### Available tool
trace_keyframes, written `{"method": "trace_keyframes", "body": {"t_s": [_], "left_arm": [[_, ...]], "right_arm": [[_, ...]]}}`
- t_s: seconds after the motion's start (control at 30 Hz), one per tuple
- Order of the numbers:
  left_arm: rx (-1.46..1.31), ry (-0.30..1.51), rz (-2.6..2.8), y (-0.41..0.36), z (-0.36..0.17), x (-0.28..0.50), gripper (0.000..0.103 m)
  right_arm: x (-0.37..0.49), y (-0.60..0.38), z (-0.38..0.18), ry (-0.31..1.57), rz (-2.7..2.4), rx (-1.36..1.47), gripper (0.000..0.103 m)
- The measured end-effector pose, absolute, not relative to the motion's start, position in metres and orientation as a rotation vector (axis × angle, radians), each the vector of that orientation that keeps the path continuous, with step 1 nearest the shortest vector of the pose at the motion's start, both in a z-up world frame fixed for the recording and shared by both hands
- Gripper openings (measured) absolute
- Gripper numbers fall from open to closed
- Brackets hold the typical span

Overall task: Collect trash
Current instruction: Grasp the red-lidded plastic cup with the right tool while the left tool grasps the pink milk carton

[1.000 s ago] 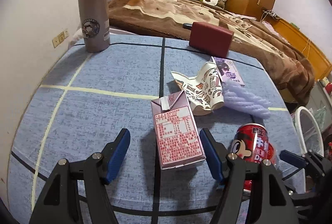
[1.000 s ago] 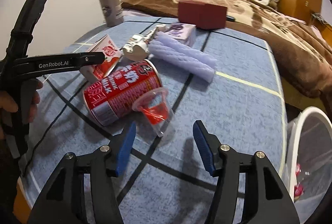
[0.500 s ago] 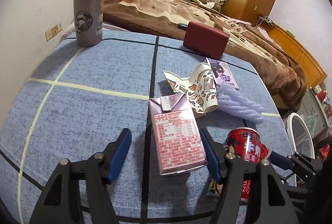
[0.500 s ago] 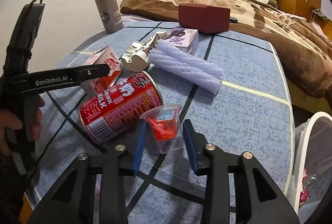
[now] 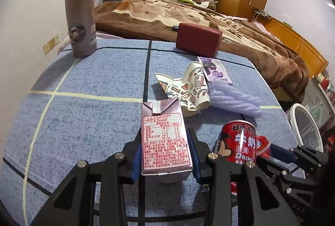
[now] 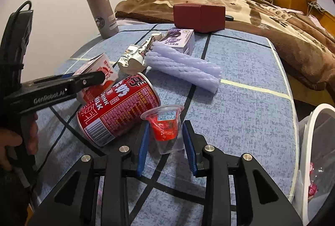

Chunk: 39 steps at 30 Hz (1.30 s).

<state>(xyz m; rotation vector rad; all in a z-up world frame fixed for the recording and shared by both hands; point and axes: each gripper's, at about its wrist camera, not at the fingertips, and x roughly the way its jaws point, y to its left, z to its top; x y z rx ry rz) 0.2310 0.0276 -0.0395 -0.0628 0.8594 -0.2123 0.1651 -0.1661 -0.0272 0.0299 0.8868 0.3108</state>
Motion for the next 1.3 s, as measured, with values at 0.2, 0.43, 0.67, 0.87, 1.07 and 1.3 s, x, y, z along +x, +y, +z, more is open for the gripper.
{"method": "trace_keyframes", "body": {"t_s": [0.2, 0.43, 0.67, 0.87, 1.07, 1.3], "left_arm": [[-0.038, 0.837, -0.212, 0.023, -0.035, 0.222, 0.04], [-0.034, 0.824, -0.21, 0.023, -0.032, 0.212, 0.04], [-0.049, 0.869, -0.195, 0.027, -0.042, 0.212, 0.04], [-0.068, 0.884, -0.191, 0.028, -0.048, 0.216, 0.04], [-0.049, 0.851, -0.199, 0.024, -0.041, 0.209, 0.038], [-0.052, 0.804, -0.22, 0.02, -0.025, 0.195, 0.038]], "right_arm": [[0.163, -0.168, -0.025, 0.88, 0.304, 0.043, 0.033], [0.162, -0.17, -0.022, 0.868, 0.293, 0.059, 0.032], [0.158, -0.169, -0.022, 0.861, 0.284, 0.054, 0.032], [0.159, -0.171, -0.02, 0.857, 0.278, 0.059, 0.032], [0.158, -0.172, -0.02, 0.852, 0.271, 0.061, 0.032], [0.153, -0.177, -0.015, 0.832, 0.264, 0.079, 0.032]]}}
